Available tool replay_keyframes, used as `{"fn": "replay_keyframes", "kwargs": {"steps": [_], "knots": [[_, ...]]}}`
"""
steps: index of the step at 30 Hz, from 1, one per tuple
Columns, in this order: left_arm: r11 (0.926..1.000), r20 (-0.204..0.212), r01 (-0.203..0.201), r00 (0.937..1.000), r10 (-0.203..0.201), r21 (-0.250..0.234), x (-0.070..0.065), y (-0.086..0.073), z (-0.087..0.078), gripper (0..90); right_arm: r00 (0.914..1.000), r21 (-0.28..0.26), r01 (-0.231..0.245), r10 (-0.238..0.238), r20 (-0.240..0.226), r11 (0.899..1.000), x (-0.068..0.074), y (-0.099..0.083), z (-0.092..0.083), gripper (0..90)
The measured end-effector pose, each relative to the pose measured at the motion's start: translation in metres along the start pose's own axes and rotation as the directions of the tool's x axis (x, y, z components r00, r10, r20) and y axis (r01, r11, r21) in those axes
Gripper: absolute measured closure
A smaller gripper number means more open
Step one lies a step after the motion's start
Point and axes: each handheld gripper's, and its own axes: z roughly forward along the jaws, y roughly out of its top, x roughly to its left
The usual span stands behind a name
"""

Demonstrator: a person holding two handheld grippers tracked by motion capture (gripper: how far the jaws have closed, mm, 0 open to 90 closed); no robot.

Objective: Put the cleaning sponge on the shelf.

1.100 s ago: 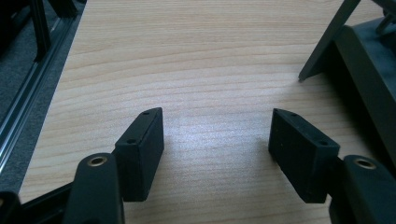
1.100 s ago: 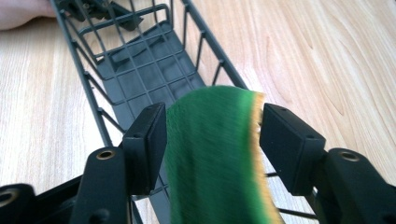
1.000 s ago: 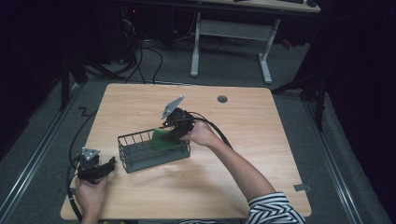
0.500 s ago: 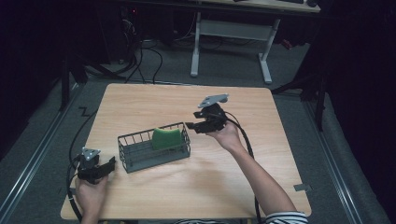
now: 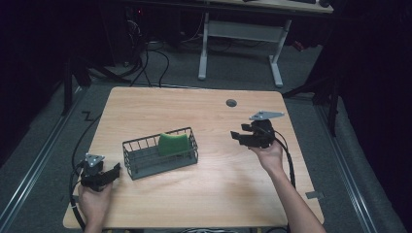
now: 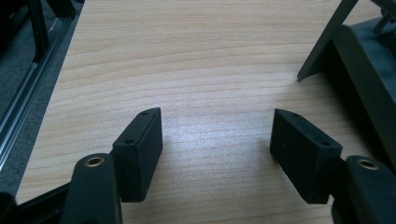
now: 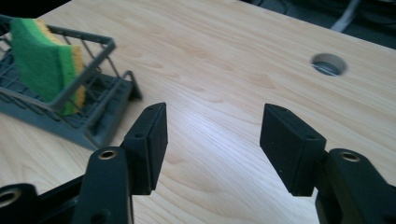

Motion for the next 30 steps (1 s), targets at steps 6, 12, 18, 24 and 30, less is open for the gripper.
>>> {"fn": "replay_keyframes", "kwargs": {"steps": [6, 12, 18, 24, 30], "knots": [[1.0000, 0.000, 0.000, 1.0000, 0.000, 0.000, 0.000, 0.000, 0.000, 34.8, 0.9964, -0.011, -0.074, 0.075, 0.041, 0.997, -0.014, -0.029, -0.016, 41.5], [1.0000, 0.000, 0.000, 1.0000, 0.000, 0.000, 0.000, 0.000, 0.000, 34.8, 0.9890, -0.017, -0.120, 0.121, 0.084, 0.993, -0.023, -0.055, -0.023, 41.6], [1.0000, 0.001, 0.001, 1.0000, -0.001, 0.000, 0.000, 0.000, 0.000, 34.8, 0.9794, -0.026, -0.168, 0.169, 0.109, 0.986, -0.031, -0.079, -0.027, 41.9], [1.0000, 0.000, 0.001, 1.0000, -0.001, 0.000, 0.000, 0.000, 0.000, 34.8, 0.9717, -0.029, -0.194, 0.196, 0.131, 0.981, -0.036, -0.100, -0.028, 41.7], [1.0000, 0.000, 0.001, 1.0000, -0.001, 0.000, 0.000, 0.000, 0.000, 34.8, 0.9623, -0.028, -0.218, 0.219, 0.161, 0.976, -0.040, -0.118, -0.027, 41.4]]}}
